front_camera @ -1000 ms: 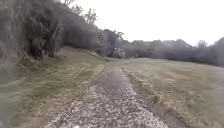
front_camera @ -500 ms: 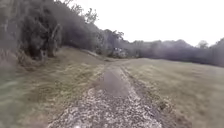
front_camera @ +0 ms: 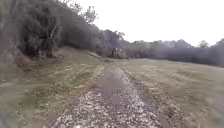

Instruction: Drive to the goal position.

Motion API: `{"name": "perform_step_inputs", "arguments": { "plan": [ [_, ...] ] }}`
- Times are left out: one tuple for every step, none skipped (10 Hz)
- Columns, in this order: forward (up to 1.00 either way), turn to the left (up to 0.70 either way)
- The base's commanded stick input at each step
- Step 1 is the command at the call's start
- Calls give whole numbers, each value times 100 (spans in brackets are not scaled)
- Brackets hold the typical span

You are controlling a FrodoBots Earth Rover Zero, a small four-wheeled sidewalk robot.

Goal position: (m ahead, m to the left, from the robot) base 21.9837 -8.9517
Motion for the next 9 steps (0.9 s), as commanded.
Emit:
{"name": "perform_step_inputs", "arguments": {
  "plan": [
    [45, 0],
    [45, 0],
    [45, 0],
    [45, 0],
    [45, 0],
    [45, 0],
    [45, 0],
    [45, 0],
    [45, 0]
  ]
}}
